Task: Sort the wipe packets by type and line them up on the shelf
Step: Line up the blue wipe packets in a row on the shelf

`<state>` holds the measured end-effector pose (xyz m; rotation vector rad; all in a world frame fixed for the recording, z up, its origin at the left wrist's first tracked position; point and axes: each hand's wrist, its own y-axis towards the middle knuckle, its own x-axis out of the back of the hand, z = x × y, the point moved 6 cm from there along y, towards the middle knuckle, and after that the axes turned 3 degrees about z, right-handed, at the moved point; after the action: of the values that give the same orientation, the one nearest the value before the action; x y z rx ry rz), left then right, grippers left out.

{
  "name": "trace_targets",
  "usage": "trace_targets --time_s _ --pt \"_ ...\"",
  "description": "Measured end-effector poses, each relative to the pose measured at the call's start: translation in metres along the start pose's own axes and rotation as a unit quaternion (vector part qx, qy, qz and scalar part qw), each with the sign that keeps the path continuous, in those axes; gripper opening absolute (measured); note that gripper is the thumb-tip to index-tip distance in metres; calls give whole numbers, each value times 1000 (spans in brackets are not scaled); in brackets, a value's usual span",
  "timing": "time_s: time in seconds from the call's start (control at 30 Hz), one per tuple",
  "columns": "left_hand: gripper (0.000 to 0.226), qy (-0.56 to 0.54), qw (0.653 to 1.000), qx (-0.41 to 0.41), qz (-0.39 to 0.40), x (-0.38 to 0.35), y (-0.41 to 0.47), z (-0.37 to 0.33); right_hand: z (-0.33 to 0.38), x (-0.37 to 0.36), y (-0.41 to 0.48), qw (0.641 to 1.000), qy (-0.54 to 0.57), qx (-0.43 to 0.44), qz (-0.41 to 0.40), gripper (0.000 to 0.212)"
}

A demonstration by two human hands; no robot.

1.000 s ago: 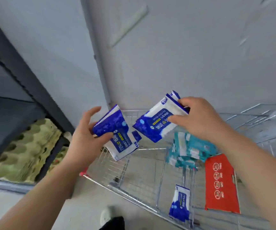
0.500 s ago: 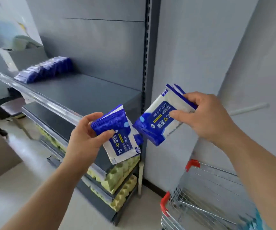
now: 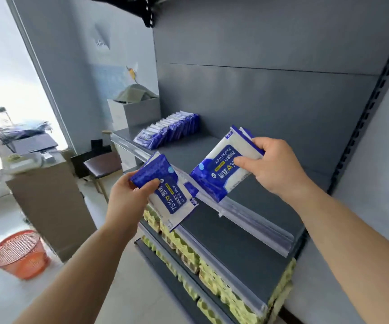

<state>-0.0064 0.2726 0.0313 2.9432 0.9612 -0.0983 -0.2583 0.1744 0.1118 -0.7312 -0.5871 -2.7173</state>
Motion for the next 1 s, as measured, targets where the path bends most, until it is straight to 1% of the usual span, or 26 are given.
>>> trace_targets --time_s 0.1,0.2,0.27,0.33,0.47,0.6,0.7,0.83,1.0 --pt "27 -30 999 13 -1 13 44 2 -1 -35 42 1000 -7 -6 -2 12" --pt "18 -46 999 22 1 20 94 3 -7 -65 88 1000 -14 -19 -8 16" --pt "16 -48 999 23 -4 25 130 4 -16 -84 120 999 -14 -36 -11 20" --pt "16 -48 999 24 -9 29 168 4 -25 -102 154 998 -20 -55 -10 22" --pt "25 -50 998 23 -10 41 238 6 -42 -135 218 995 -33 -92 -9 17" --pt "26 -55 998 34 8 51 303 17 -64 -175 265 990 -39 -139 -5 17" --pt "33 -66 996 55 32 55 351 33 -84 -201 287 983 -57 -173 -12 17" --pt "36 -76 989 95 84 55 413 51 -108 -223 305 970 -55 -231 -50 21" --pt "26 -100 969 126 186 45 467 57 -121 -237 307 933 -145 -324 -61 30"
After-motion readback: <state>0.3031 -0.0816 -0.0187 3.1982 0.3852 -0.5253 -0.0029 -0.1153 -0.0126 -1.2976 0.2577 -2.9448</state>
